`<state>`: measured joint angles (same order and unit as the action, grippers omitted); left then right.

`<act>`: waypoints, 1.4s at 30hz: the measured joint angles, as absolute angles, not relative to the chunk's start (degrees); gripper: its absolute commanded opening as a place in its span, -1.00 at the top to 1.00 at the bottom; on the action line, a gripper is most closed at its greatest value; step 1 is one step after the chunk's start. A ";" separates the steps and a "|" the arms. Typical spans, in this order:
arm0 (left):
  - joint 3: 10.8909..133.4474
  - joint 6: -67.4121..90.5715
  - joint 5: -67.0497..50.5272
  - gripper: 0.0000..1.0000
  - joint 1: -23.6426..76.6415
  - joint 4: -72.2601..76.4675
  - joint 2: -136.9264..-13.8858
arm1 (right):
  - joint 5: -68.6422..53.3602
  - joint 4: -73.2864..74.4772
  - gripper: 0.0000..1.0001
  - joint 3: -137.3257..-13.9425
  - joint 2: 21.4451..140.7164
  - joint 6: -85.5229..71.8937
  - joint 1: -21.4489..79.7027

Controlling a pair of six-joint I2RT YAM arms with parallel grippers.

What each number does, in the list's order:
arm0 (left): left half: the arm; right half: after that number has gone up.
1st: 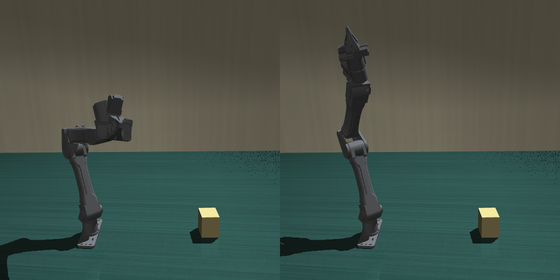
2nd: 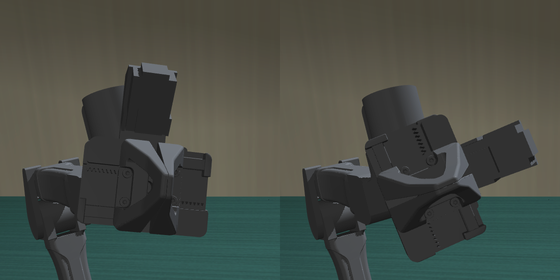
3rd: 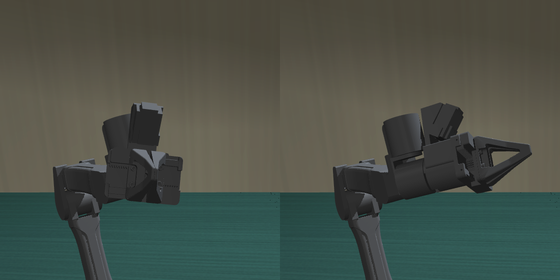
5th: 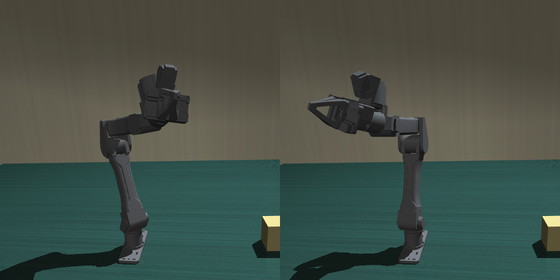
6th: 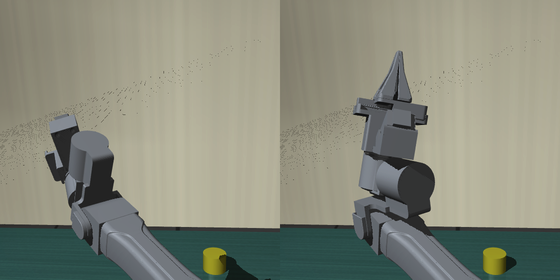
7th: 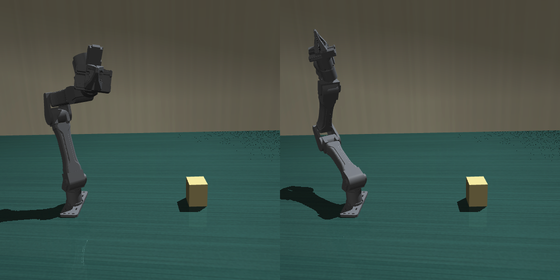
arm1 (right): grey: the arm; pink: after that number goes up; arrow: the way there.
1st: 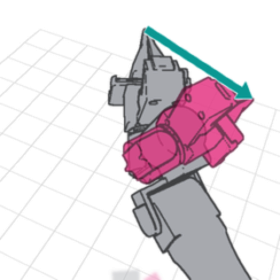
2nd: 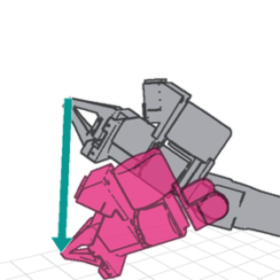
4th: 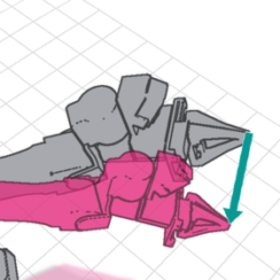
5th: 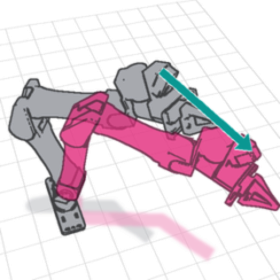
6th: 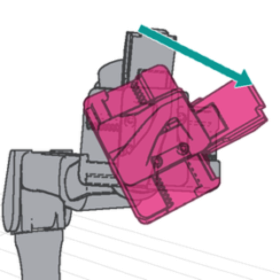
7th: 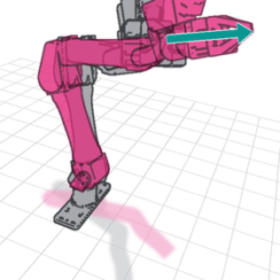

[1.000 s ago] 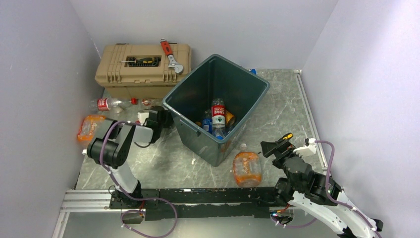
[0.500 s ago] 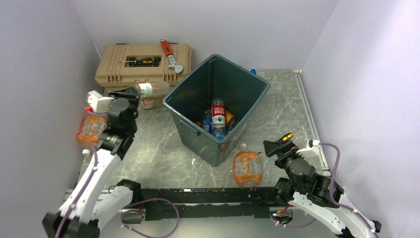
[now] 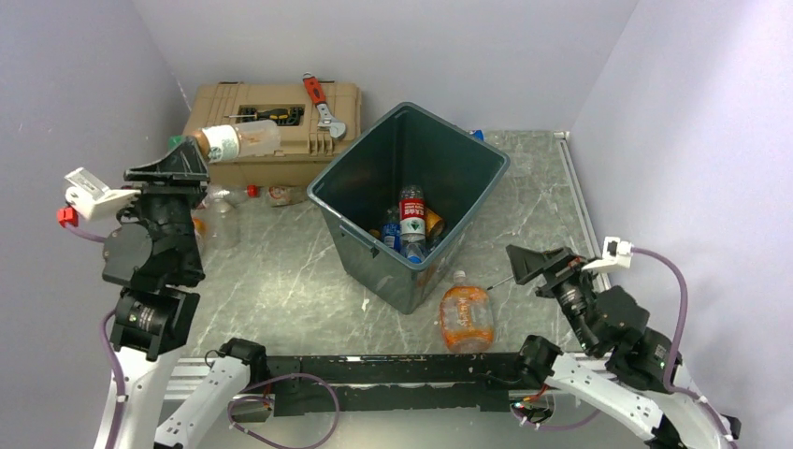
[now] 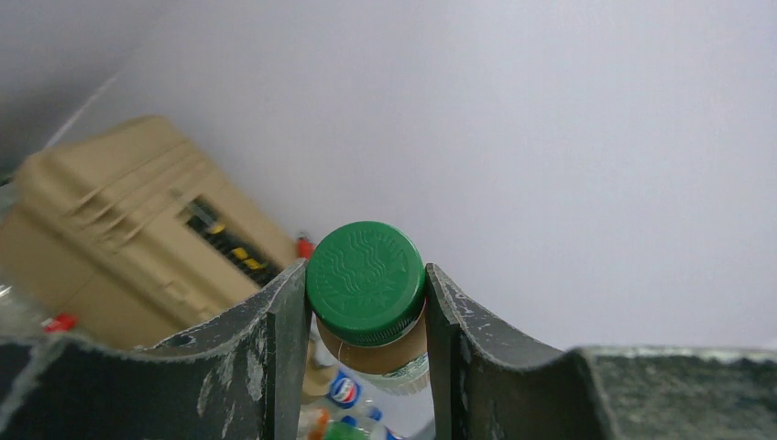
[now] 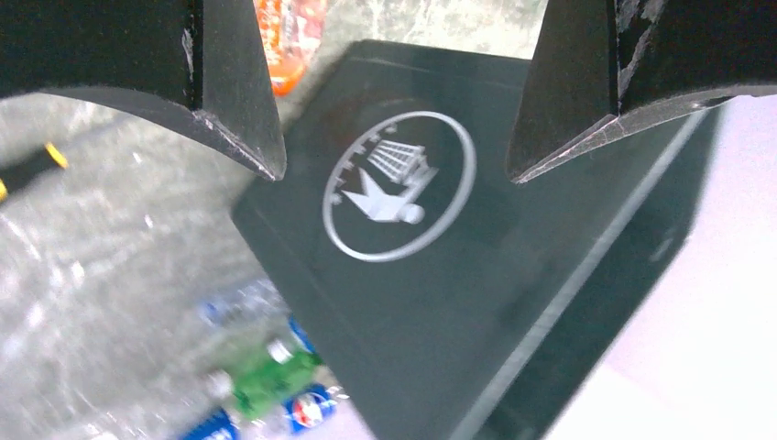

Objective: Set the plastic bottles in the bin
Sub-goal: Pick up the plastic bottle at the center of the board, then place the plastic bottle in the trash bin.

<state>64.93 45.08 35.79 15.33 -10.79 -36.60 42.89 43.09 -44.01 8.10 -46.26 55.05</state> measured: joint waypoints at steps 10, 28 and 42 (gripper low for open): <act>75.26 43.62 9.45 1.00 15.33 -4.05 -41.98 | 18.76 28.45 -0.99 -62.70 28.71 -26.57 55.07; 89.91 60.82 -52.42 1.00 15.46 26.83 -72.29 | 0.93 20.73 -0.99 -89.17 50.43 -14.37 55.07; 80.49 62.85 -63.33 1.00 17.34 36.77 -68.45 | -4.58 37.82 -0.97 -108.55 69.60 -12.51 55.11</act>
<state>80.49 62.85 -63.33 17.34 36.77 -68.45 -4.58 37.82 -108.55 69.60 -12.51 55.11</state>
